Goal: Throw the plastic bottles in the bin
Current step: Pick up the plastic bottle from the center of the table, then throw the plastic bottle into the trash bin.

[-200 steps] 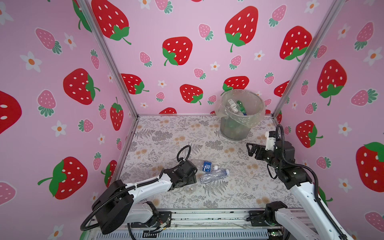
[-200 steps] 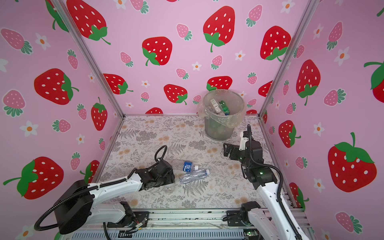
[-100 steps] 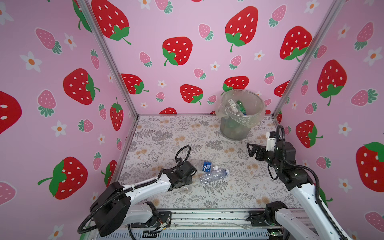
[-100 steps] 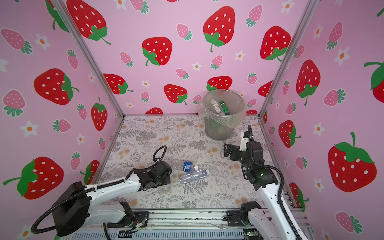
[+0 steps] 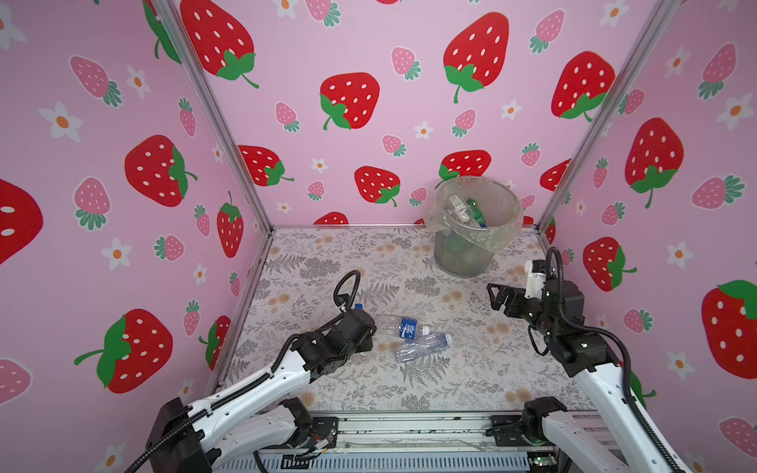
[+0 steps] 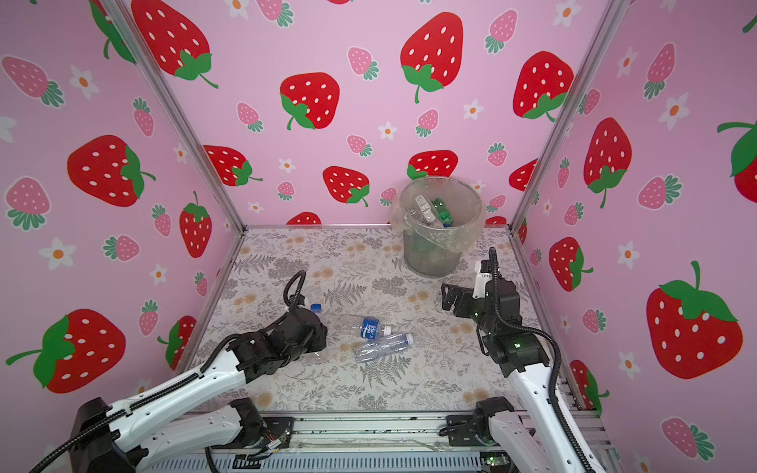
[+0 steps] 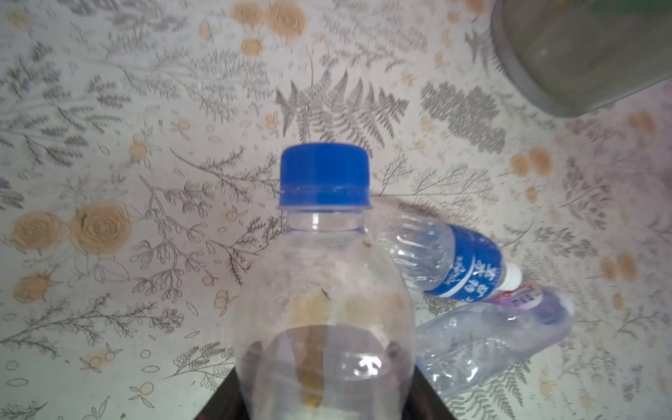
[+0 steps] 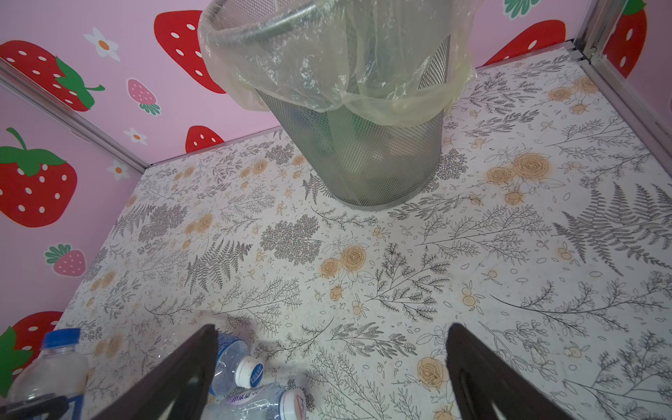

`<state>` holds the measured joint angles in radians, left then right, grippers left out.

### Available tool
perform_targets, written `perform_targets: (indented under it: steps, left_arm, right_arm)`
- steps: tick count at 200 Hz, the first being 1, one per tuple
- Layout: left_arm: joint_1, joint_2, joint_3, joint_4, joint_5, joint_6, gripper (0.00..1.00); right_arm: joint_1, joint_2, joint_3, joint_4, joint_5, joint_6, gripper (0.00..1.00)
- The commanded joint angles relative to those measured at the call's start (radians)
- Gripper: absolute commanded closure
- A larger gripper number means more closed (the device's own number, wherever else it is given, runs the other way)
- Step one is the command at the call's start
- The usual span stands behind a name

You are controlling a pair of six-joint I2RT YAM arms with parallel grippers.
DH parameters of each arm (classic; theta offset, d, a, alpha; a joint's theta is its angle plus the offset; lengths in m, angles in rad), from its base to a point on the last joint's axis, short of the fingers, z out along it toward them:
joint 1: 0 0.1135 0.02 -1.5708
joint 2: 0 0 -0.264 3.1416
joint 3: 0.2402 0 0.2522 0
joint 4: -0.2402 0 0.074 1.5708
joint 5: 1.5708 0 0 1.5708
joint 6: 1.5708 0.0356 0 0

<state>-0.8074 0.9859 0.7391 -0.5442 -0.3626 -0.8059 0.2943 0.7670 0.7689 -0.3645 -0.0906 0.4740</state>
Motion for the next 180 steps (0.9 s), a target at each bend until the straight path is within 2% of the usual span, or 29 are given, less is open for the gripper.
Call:
perform_targets:
  steps: [1,83,128,180]
  left_arm:
    - [0.01,-0.018,0.087,-0.036,-0.071,0.078,0.46]
    - [0.059,0.079,0.276,0.011,-0.025,0.19,0.46]
    - [0.081,0.136,0.36,0.094,0.102,0.222,0.46]
    - [0.106,0.284,0.573,0.094,0.178,0.282,0.46]
  right_arm:
    - [0.001,-0.025,-0.023,-0.016,0.015,-0.011,0.01]
    - [0.0,-0.071,-0.066,-0.052,0.023,-0.017,0.01]
    - [0.0,-0.095,-0.098,-0.074,0.042,-0.014,0.01]
    - [0.0,-0.086,-0.125,-0.074,0.038,0.045,0.01]
